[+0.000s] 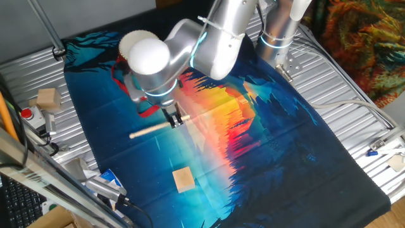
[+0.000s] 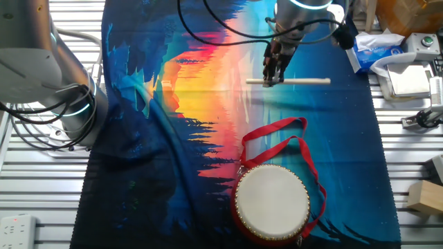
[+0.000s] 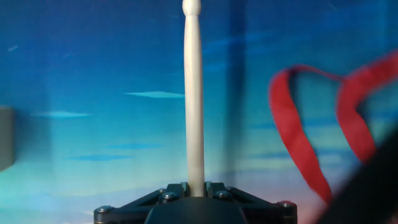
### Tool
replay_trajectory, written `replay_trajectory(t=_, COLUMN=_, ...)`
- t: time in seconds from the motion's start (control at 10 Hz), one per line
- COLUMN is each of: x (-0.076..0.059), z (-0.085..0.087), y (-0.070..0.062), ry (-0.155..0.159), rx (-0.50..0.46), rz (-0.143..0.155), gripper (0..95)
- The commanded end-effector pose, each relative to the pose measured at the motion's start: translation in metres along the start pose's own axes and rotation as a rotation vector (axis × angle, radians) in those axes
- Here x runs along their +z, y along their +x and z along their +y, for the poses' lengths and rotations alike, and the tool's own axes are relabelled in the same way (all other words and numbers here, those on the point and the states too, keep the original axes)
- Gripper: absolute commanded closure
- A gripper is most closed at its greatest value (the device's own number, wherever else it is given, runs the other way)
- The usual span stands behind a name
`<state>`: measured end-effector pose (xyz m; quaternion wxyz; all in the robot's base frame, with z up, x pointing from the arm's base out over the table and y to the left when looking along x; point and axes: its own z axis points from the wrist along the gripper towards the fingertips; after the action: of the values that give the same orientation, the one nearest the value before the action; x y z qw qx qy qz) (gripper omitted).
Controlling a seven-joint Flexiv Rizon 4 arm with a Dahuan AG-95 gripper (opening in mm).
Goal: Play the drum
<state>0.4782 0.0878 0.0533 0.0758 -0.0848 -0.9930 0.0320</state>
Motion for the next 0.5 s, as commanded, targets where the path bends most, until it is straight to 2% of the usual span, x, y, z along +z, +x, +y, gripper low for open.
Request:
replay_trajectory(t=0.1, x=-0.0088, z=-0.0244, y=0.0124, ry=-0.03, rx=0.084, rz=0.053, gripper=95.0)
replay_trajectory(t=0.3, x=-0.0093, z=-0.0253, y=0.0128, ry=-0.031, rx=0.083, rz=0.055, gripper=95.0)
replay_trajectory(t=0.4, x=-0.0093, z=-0.0253, y=0.0128, ry=-0.044, rx=0.081, rz=0.058, gripper=95.0)
replay_trajectory(t=0.5, x=-0.0093, z=-0.0253, y=0.0128, ry=-0.059, rx=0.078, rz=0.059, gripper=57.0)
